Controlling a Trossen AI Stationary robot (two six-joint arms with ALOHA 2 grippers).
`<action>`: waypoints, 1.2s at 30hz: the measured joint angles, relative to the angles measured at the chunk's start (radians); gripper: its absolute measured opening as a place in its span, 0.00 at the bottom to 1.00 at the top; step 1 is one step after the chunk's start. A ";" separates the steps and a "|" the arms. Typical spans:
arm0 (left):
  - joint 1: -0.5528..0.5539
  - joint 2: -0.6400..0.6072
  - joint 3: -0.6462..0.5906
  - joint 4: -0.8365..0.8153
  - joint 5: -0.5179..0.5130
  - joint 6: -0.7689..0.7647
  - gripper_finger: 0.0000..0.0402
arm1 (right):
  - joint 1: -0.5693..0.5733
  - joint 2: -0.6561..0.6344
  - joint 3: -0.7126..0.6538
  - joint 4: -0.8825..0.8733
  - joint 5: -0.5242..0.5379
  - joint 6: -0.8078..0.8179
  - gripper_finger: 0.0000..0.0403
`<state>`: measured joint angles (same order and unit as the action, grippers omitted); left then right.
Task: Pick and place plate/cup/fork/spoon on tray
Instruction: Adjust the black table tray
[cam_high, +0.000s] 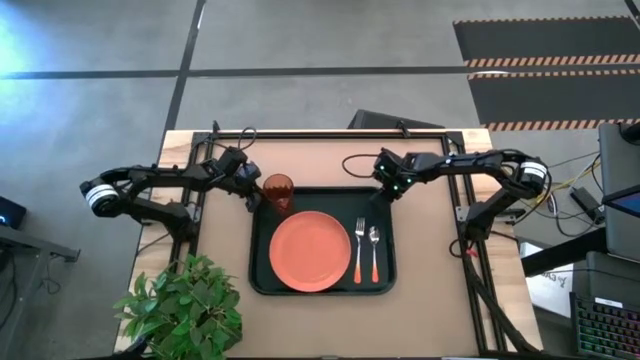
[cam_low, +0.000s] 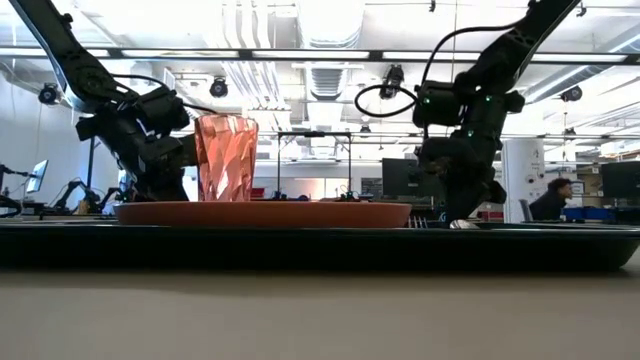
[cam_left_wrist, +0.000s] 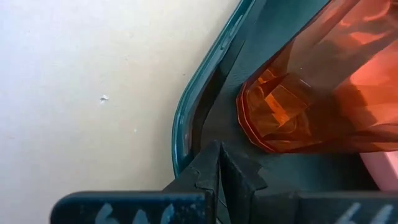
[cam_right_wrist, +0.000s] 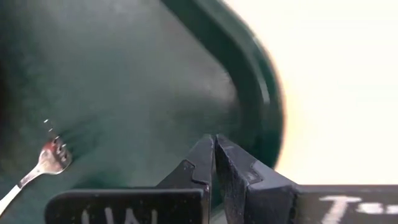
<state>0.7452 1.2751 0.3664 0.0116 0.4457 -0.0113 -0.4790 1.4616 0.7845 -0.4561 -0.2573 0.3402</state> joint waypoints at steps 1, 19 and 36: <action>0.000 0.000 0.000 0.000 0.001 0.000 0.00 | -0.006 0.000 0.000 0.000 0.000 -0.001 0.02; 0.000 0.000 0.000 0.008 0.014 -0.002 0.00 | -0.030 0.000 0.000 -0.001 0.003 -0.018 0.02; -0.002 0.000 0.000 0.007 0.070 -0.035 0.00 | -0.035 0.000 -0.001 -0.010 0.000 -0.040 0.02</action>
<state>0.7429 1.2755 0.3664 0.0189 0.5159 -0.0463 -0.5144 1.4616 0.7834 -0.4656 -0.2570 0.3003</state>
